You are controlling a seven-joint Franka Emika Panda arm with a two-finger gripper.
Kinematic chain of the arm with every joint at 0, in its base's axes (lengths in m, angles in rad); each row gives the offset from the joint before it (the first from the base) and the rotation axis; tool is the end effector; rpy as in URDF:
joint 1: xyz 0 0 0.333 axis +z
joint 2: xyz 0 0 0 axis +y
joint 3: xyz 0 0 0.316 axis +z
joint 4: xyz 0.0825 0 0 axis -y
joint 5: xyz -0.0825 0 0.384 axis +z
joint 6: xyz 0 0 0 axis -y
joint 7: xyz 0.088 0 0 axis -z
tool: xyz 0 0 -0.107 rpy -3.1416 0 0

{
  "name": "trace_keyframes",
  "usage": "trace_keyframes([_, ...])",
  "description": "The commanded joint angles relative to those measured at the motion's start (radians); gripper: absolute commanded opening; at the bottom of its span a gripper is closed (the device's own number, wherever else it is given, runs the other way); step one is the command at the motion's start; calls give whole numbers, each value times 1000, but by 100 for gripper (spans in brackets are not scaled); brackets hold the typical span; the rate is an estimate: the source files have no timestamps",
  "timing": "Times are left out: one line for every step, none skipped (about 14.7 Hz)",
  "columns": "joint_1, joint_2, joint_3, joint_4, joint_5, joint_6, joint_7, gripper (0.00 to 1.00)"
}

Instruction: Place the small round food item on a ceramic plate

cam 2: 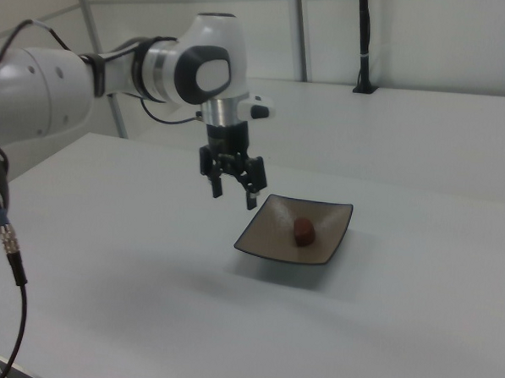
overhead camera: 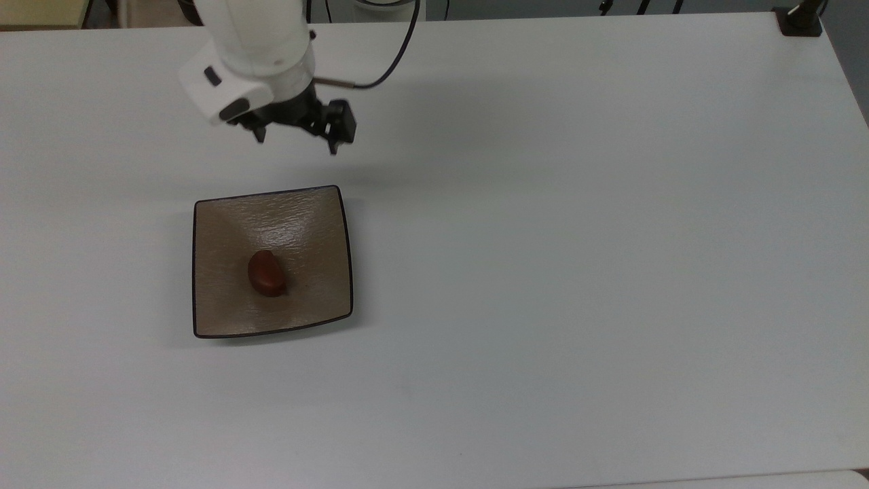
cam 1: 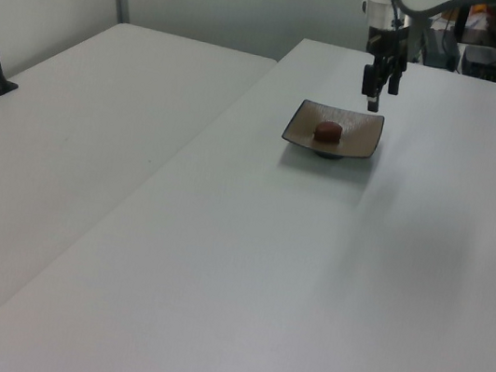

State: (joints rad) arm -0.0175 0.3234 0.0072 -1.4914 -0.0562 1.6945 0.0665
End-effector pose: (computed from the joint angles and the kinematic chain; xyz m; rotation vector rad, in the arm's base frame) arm 0.6457 -0.0126 0.4770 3.0781 -0.1028 -0.1831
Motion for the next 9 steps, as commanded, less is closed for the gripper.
trace_keyframes([27, -139, 4, -151, 30, -16, -13, 100])
trace_keyframes([27, -171, 4, -186, 30, -10, -14, 100])
trace_keyframes([28, -203, 4, -217, 33, -1, -19, 100])
trace_keyframes([30, -239, 5, -251, 41, 22, -24, 100])
trace_keyframes([40, -300, 5, -318, 61, 86, -25, 100])
trace_keyframes([47, -361, 5, -395, 70, 153, -25, 100])
trace_keyframes([56, -392, 5, -436, 70, 186, -24, 100])
trace_keyframes([59, -391, 5, -435, 70, 188, -17, 100])
trace_keyframes([59, -388, 5, -432, 70, 189, -14, 100])
